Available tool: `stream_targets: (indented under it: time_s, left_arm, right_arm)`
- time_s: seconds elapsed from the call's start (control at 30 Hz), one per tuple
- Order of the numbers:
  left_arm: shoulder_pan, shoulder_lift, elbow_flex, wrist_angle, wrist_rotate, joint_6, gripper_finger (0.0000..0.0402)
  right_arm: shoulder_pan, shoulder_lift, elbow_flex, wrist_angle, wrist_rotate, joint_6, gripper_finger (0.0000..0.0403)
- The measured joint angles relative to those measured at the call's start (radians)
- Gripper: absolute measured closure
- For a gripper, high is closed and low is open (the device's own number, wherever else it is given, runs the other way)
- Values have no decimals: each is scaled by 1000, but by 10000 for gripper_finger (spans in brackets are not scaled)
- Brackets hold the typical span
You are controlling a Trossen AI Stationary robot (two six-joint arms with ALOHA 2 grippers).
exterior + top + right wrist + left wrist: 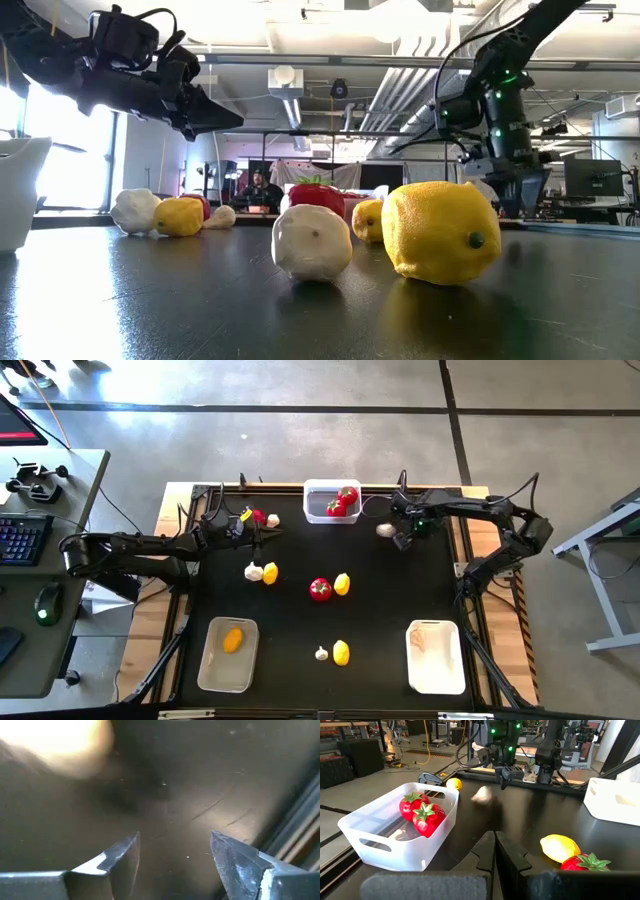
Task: Sort produce into baskets
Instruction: Put the white garlic into the white bin
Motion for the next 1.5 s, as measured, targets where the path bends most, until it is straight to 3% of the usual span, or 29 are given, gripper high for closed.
stream_targets:
  time_s: [0.37,0.6,0.73,0.87,1.2,1.37,1.5]
  left_arm:
    - [0,0,0,0,0,-1,401]
    - [0,0,0,0,0,-10,401]
    - [0,0,0,0,0,-10,401]
    - [0,0,0,0,0,-10,402]
    - [0,0,0,1,0,-2,402]
    - [0,0,0,1,0,-2,401]
    - [0,0,0,1,0,-10,402]
  right_arm:
    - [10,0,-24,143,-17,-74,175]
    - [100,0,-35,507,-172,-245,176]
    - [169,0,-59,669,-127,-324,176]
    - [183,0,-79,714,-32,-286,176]
    - [182,69,-169,954,-93,-278,177]
    - [183,160,-166,1006,-85,-308,204]
    - [183,192,-163,1035,-84,-318,264]
